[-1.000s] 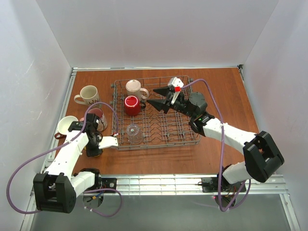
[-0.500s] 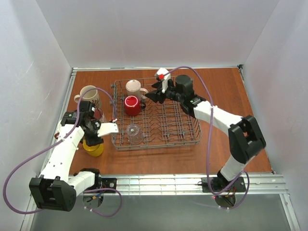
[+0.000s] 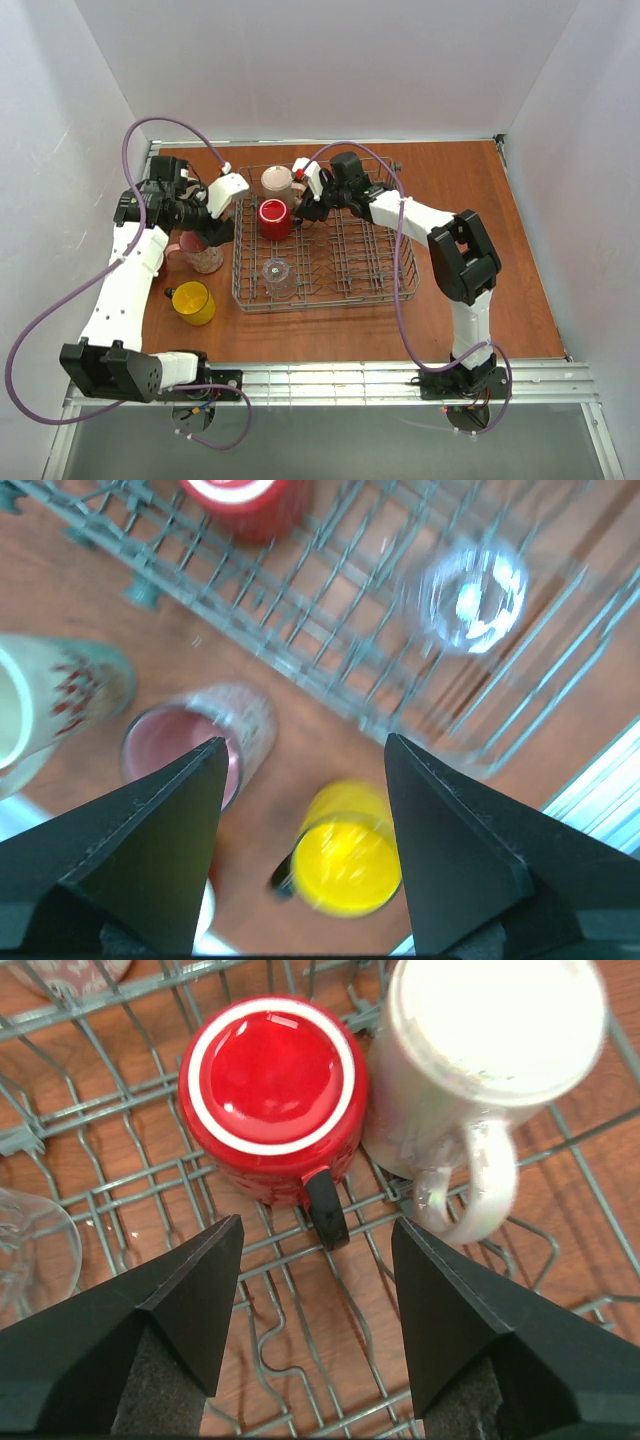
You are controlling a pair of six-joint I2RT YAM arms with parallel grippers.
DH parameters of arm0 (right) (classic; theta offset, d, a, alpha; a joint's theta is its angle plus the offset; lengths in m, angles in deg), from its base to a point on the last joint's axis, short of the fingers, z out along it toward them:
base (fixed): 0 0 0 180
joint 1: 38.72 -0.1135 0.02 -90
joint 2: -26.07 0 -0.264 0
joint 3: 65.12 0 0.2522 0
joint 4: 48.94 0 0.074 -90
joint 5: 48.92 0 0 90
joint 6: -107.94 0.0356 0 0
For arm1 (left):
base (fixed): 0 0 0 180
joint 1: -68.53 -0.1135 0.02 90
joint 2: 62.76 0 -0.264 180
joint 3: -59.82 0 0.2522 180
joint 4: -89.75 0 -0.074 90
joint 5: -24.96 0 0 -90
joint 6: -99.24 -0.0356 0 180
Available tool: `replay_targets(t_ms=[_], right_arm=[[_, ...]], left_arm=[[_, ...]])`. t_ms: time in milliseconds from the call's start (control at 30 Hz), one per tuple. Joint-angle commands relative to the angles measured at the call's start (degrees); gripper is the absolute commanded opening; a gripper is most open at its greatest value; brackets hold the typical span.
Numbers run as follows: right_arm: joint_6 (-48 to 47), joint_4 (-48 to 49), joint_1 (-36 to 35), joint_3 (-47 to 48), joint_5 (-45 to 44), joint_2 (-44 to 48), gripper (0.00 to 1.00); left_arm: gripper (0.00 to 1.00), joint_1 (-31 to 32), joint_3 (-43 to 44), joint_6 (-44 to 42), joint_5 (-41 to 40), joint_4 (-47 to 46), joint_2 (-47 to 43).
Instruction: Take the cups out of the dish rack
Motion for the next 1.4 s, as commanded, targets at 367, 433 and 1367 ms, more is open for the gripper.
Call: replay_targets(t_ms=[367, 433, 1367], right_arm=[[-4.8, -2.9, -1.8, 8.6, -1.0, -10.0, 0.50], [-5.1, -3.5, -1.7, 9.1, -1.1, -10.7, 0.46], [-3.7, 4.1, -2.1, 3.3, 0.2, -2.4, 0.01]], left_arm=[[0.60, 0.1, -0.8, 20.2, 5.8, -12.3, 2.0], [0.60, 0.1, -1.1, 20.0, 5.7, -12.7, 1.2], [0.58, 0.1, -0.3, 23.2, 6.2, -13.3, -0.9]])
